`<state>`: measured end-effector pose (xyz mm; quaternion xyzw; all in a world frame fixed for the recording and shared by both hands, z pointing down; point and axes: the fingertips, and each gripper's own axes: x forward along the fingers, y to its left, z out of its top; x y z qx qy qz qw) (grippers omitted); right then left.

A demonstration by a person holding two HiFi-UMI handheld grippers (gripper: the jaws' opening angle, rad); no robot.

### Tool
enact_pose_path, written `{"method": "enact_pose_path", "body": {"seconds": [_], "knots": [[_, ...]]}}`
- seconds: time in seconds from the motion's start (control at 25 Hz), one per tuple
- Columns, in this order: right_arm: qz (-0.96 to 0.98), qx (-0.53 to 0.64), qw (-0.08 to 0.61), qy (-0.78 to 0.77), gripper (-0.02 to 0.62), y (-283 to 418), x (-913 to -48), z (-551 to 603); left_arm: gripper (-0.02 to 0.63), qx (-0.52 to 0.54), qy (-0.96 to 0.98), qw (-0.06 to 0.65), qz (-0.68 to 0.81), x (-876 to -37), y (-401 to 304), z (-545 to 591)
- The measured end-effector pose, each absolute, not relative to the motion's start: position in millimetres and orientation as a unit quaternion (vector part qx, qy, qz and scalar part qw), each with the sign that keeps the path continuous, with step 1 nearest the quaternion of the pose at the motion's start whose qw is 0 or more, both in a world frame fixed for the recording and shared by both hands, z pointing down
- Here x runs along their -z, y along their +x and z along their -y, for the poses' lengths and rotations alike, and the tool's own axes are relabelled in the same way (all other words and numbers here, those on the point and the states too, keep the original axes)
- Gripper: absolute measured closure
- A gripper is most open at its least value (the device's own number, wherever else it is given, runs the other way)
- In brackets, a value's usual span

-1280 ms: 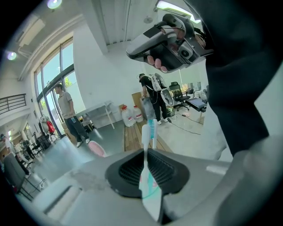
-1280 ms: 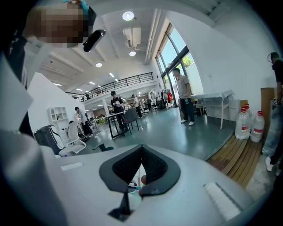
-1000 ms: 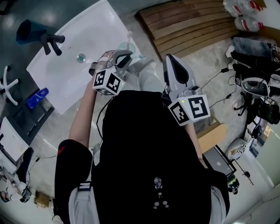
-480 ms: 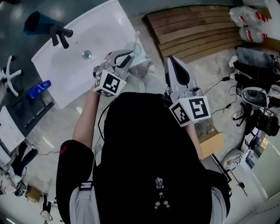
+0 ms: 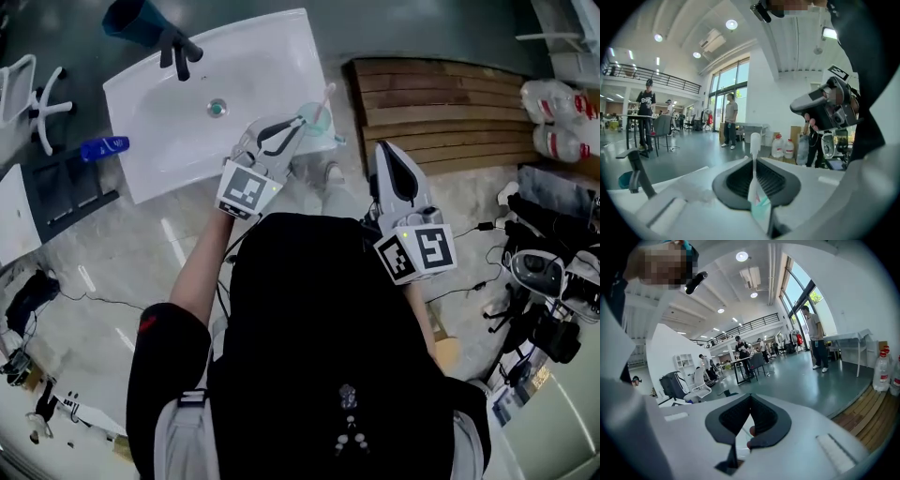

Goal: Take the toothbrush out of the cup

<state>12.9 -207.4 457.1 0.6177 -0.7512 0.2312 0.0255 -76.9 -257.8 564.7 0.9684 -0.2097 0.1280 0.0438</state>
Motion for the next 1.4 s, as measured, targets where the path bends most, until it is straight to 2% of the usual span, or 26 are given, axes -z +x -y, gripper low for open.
{"method": "enact_pose_path", "body": {"seconds": [0.64,1.4], "knots": [[0.831,-0.219,0.019,0.511,0.592,21.6,-435.3,205.2,0.584,-0.029,0.903,0.105,0.416,-487.4,-104.3,249.2],[0.898,-0.195,0.008,0.395,0.592,17.0,-413.0,183.9,0.584,0.031,0.826,0.067,0.558,-429.1,-132.2,176.6]]}}
